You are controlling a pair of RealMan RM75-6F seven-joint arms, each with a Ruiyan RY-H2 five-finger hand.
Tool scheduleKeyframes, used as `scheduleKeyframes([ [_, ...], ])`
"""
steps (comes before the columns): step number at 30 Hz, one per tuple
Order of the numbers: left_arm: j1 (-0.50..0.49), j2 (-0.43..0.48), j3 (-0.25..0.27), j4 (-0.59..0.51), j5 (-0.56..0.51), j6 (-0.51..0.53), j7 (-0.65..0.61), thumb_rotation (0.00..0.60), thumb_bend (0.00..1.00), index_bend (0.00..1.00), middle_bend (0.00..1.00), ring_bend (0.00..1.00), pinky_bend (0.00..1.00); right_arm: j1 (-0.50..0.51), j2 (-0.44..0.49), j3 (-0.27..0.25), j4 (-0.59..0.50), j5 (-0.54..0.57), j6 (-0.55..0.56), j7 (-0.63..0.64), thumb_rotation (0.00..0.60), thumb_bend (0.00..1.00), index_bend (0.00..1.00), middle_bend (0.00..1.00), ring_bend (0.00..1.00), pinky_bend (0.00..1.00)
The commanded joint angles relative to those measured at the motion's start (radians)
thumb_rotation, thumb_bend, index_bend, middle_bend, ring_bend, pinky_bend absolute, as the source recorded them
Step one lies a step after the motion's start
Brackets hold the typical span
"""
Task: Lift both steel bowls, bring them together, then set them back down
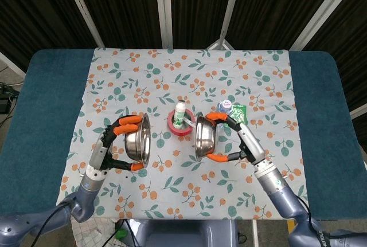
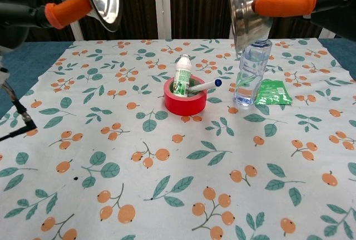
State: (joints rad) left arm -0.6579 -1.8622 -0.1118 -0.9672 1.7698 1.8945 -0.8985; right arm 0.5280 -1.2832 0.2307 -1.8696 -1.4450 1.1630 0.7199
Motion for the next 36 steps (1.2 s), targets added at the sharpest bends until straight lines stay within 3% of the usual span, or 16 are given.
scheduleKeyframes([
  [1,0.026,0.061,0.029,-0.030,0.004,-0.026,0.061,0.600,0.06,0.32,0.29,0.20,0.31,-0.006,0.027,-0.018,0.049,-0.040,0.005,-0.045,0.600,0.17,0.56,0.29,0.41,0.15],
  [8,0.053,0.205,0.095,-0.118,-0.005,-0.168,0.275,0.600,0.06,0.32,0.29,0.20,0.31,-0.018,0.085,-0.066,0.157,-0.173,0.053,-0.224,0.600,0.17,0.58,0.29,0.41,0.15],
  [12,0.059,0.349,0.139,-0.296,-0.032,-0.301,0.438,0.600,0.05,0.32,0.29,0.20,0.32,-0.015,0.149,-0.091,0.193,-0.262,0.065,-0.339,0.600,0.17,0.58,0.29,0.41,0.15],
  [19,0.057,0.543,0.164,-0.593,-0.123,-0.489,0.704,0.600,0.05,0.31,0.29,0.20,0.32,-0.016,0.237,-0.118,0.179,-0.336,0.043,-0.615,0.600,0.17,0.58,0.29,0.41,0.15],
  [24,0.047,0.648,0.171,-0.759,-0.238,-0.626,0.795,0.600,0.04,0.27,0.28,0.20,0.33,-0.017,0.295,-0.154,0.107,-0.323,-0.031,-0.713,0.600,0.17,0.58,0.29,0.41,0.15],
  [28,0.041,0.686,0.177,-0.821,-0.310,-0.708,0.874,0.600,0.04,0.27,0.28,0.20,0.33,-0.016,0.295,-0.170,0.089,-0.287,-0.087,-0.786,0.600,0.17,0.58,0.29,0.41,0.15],
  [36,0.022,0.683,0.168,-0.835,-0.399,-0.813,0.938,0.600,0.04,0.27,0.28,0.20,0.33,0.001,0.241,-0.191,0.101,-0.191,-0.204,-0.885,0.600,0.17,0.58,0.29,0.41,0.15],
])
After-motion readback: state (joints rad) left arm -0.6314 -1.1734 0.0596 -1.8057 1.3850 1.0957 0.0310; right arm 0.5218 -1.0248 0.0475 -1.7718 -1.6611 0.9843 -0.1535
